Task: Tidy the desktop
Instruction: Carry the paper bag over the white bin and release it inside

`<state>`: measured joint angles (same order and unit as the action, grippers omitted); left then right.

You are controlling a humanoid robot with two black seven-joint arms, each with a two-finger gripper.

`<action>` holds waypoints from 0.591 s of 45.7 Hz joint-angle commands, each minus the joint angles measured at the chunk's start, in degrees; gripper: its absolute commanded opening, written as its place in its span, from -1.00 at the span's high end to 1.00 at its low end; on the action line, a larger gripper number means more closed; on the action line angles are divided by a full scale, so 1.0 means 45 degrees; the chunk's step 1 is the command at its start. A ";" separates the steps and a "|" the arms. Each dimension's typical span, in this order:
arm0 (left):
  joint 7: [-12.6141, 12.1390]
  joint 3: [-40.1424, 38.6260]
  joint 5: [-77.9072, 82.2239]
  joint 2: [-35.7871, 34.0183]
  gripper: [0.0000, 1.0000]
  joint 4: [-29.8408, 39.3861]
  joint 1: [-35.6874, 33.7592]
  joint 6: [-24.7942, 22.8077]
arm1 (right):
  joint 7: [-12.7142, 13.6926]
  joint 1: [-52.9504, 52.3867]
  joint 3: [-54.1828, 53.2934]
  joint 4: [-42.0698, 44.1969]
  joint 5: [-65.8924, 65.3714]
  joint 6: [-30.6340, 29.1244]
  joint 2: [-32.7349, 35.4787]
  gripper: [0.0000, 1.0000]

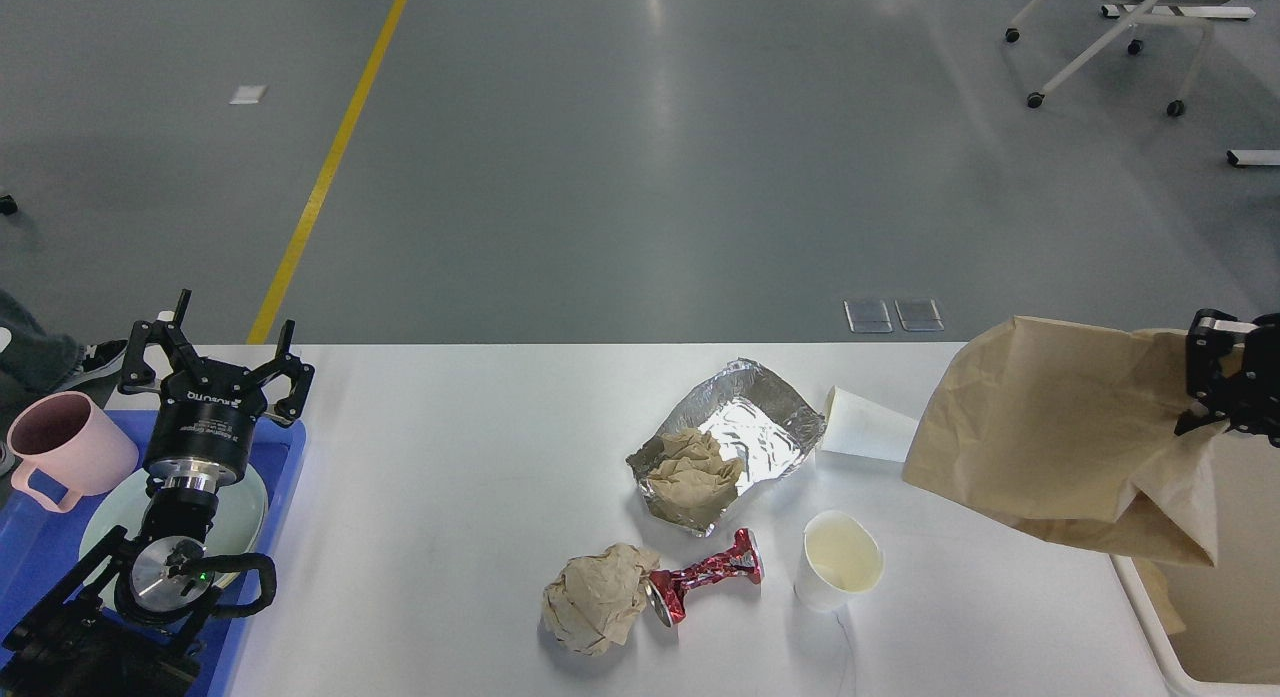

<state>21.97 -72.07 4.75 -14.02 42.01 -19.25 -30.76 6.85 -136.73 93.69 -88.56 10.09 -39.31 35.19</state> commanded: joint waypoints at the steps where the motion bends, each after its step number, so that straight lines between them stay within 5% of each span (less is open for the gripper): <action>1: 0.0000 0.0000 0.0000 -0.0008 -0.93 -0.0001 0.0000 0.0000 | 0.0000 0.0110 0.0292 0.0226 0.0120 0.0609 0.0206 1.00; 16: 0.0000 0.0000 0.0000 -0.0008 -0.93 -0.0001 0.0000 0.0000 | 0.0020 0.3095 0.0157 0.2977 0.0198 0.2974 0.2705 1.00; 27: 0.0019 0.0000 0.0000 -0.0008 -0.93 -0.0001 0.0000 0.0000 | 0.0039 0.8562 -0.2730 0.6395 0.0238 0.5530 0.3800 1.00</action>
<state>21.98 -72.07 4.74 -14.02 42.01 -19.25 -30.76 7.02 -110.47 89.42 -66.24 11.13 -20.49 50.73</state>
